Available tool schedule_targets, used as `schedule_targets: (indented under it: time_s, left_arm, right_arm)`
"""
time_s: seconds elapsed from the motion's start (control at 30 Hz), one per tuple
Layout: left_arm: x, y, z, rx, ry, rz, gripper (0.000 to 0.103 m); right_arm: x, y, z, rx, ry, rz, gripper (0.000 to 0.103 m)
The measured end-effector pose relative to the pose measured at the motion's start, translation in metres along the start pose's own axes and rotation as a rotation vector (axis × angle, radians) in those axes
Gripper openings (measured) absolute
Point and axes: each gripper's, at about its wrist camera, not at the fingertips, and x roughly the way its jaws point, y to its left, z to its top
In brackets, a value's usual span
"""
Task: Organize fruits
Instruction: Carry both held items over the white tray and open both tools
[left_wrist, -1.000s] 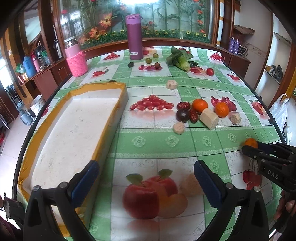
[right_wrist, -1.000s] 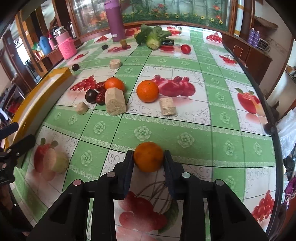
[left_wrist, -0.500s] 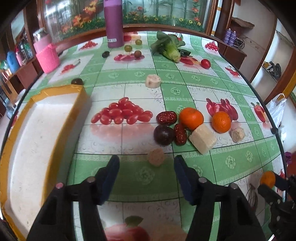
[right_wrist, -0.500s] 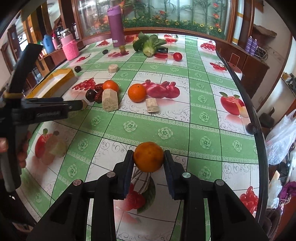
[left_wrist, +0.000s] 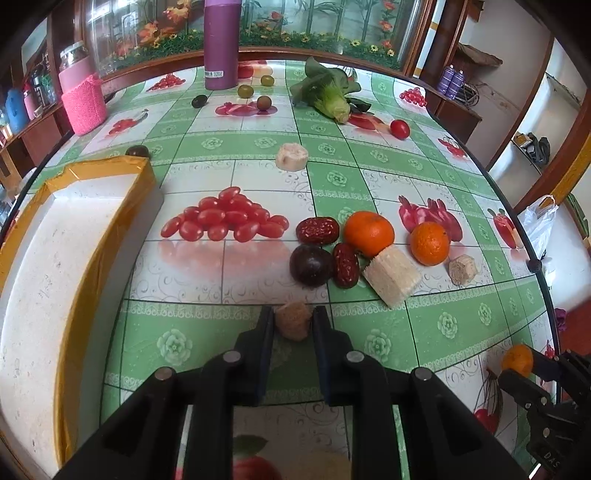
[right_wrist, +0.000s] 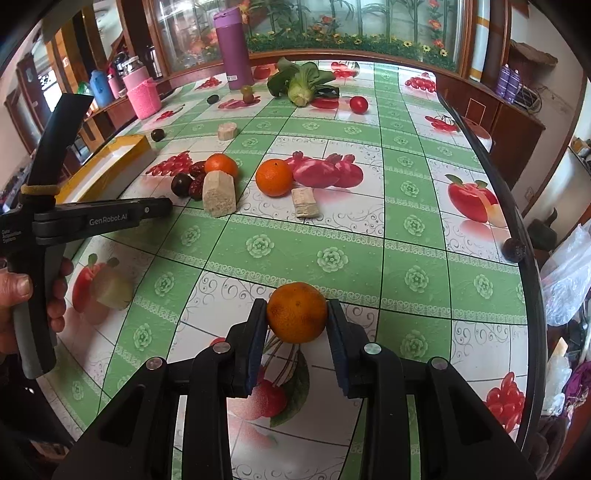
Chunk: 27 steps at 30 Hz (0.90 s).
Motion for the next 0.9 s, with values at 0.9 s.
schedule_targets:
  time_s: [0.9]
  left_arm:
    - [-0.118, 0.105, -0.049, -0.196, -0.168, 0.047, 0.024]
  right_arm:
    - [-0.005, 0.114, 0.045, -0.137, -0.036, 0.154, 0.032]
